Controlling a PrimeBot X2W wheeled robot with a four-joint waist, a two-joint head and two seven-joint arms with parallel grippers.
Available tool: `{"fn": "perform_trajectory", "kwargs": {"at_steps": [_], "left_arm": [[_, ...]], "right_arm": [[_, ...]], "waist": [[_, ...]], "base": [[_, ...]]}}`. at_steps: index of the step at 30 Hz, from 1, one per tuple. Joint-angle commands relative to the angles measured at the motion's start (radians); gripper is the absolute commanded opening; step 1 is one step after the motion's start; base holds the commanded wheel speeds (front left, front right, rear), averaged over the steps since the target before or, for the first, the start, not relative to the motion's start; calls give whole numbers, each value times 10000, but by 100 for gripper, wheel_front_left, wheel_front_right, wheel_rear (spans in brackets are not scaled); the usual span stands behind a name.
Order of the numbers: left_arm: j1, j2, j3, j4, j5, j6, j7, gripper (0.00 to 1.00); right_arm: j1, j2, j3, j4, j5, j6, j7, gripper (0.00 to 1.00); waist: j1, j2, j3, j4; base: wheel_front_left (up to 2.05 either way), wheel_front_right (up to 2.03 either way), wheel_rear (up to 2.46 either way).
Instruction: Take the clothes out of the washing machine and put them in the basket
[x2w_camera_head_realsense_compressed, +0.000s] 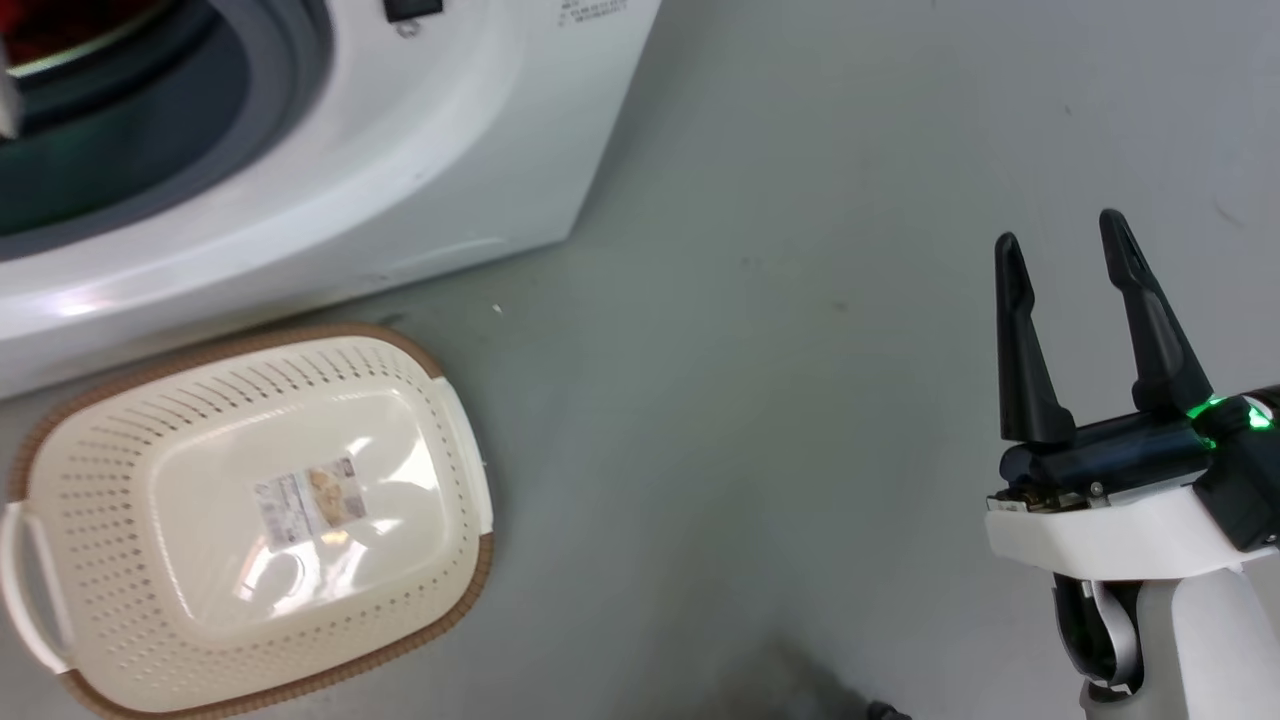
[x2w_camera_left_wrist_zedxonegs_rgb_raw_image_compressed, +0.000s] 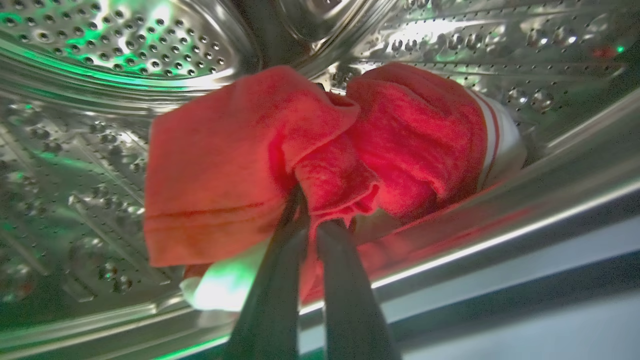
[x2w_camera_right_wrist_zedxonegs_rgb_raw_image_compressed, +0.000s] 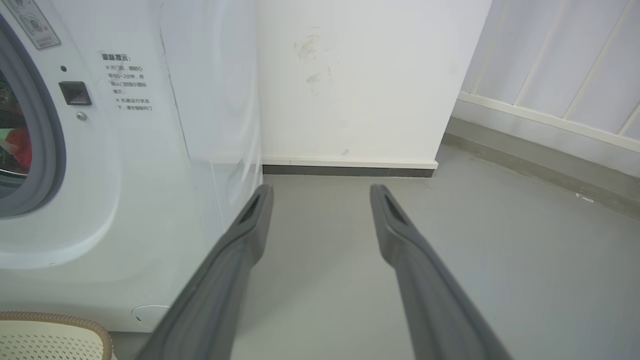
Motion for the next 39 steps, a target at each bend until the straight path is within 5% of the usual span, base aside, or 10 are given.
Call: {"fn": "perform_trajectory", "kwargs": {"at_steps": [1, 12, 18, 32, 39], "left_arm": [[493, -238, -10, 32, -146, -22, -413, 0], [3369, -1136, -266, -840, -371, 144, -2910, 0], [4828, -1355, 54, -2155, -778, 635, -3929, 0], [8065, -843, 517, -7576, -1210, 2604, -3569, 0], [9796, -657, 502, -9111, -1488, 3323, -3241, 0]], "right_arm": [[191, 2, -106, 83, -83, -10, -21, 100], [857, 4, -457, 360, -524, -10, -21, 100], [1263, 7, -685, 471, -644, -10, -21, 100], [1678, 5, -786, 501, -700, -10, -21, 100], [1701, 5, -725, 489, -597, -10, -21, 100]], "waist": [[1, 0, -989, 583], [1, 0, -3232, 1454], [1, 0, -4173, 1857], [1, 0, -5082, 2423], [1, 0, -5055, 2341]], "base": [[0, 0, 0], [0, 0, 0], [0, 0, 0], [0, 0, 0], [0, 0, 0]]}}
